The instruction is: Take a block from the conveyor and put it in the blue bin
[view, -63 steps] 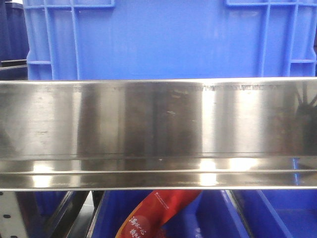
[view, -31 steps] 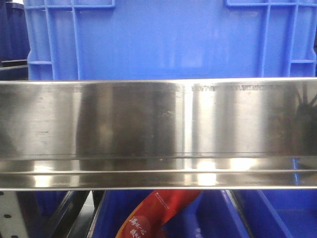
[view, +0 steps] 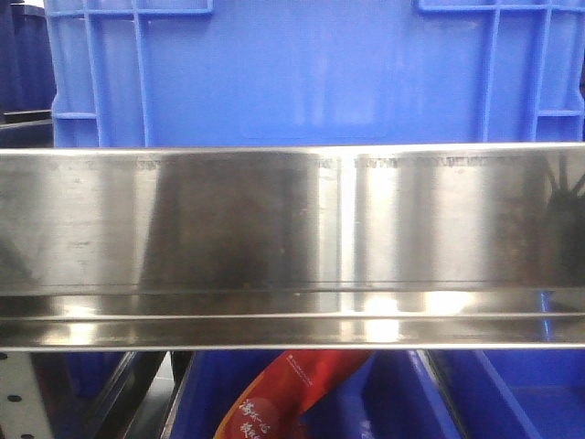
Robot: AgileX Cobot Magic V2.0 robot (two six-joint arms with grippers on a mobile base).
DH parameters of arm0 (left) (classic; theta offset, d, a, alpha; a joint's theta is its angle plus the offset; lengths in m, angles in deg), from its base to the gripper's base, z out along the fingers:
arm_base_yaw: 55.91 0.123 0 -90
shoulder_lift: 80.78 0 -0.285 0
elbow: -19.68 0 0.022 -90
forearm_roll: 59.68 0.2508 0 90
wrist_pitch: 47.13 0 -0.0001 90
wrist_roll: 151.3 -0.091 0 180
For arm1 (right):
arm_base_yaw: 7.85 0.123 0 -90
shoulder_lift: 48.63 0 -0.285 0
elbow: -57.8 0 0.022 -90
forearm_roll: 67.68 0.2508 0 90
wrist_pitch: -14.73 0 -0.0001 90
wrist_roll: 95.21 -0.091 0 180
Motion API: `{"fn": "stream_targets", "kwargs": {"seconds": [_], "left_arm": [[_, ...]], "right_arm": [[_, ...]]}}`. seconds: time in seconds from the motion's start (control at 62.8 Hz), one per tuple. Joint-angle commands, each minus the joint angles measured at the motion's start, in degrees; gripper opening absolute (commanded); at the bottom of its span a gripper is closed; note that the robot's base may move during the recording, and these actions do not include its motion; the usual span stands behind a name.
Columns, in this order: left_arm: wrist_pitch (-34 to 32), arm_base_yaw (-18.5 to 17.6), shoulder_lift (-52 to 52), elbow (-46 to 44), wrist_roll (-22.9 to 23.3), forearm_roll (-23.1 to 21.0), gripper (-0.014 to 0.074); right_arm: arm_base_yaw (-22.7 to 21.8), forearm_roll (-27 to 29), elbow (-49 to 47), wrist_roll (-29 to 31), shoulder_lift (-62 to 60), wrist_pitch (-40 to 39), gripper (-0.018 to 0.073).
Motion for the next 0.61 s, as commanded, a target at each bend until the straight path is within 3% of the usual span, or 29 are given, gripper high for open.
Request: {"fn": "stream_targets", "kwargs": {"seconds": [0.0, 0.589], "left_arm": [[-0.11, 1.23, -0.25, 0.15, 0.55, 0.11, -0.0111], [-3.67, 1.24, -0.25, 0.15, 0.55, -1.59, -0.0111]], "right_arm": [[-0.27, -0.33, 0.0, -0.08, -0.21, -1.22, -0.0162], [-0.27, -0.33, 0.0, -0.08, -0.21, -1.22, -0.0162]]}}
